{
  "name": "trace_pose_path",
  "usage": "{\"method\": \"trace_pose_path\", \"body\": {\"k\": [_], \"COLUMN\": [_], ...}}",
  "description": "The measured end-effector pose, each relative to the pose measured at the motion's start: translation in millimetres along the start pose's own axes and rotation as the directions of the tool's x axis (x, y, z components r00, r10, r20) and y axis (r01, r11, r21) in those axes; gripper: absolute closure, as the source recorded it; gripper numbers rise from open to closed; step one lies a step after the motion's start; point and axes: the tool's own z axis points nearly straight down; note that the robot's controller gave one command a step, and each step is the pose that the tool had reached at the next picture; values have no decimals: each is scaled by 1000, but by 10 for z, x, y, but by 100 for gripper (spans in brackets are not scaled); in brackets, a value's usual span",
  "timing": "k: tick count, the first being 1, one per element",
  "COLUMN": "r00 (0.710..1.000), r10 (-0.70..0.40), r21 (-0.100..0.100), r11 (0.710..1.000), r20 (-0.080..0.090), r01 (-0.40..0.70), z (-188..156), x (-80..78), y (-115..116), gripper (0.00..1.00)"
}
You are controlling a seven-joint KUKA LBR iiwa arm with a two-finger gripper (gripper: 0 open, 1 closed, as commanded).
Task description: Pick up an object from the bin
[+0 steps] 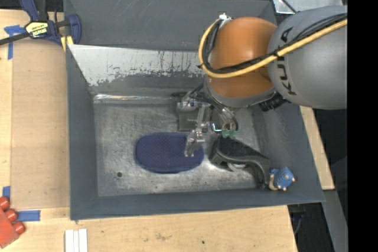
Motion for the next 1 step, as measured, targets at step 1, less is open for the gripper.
{"method": "trace_pose_path", "body": {"k": [1], "r00": [989], "r10": [148], "r21": [-4], "r11": [989], "r20": [9], "r01": [-148], "z": [833], "x": [-164], "y": [-217], "gripper": [0]}}
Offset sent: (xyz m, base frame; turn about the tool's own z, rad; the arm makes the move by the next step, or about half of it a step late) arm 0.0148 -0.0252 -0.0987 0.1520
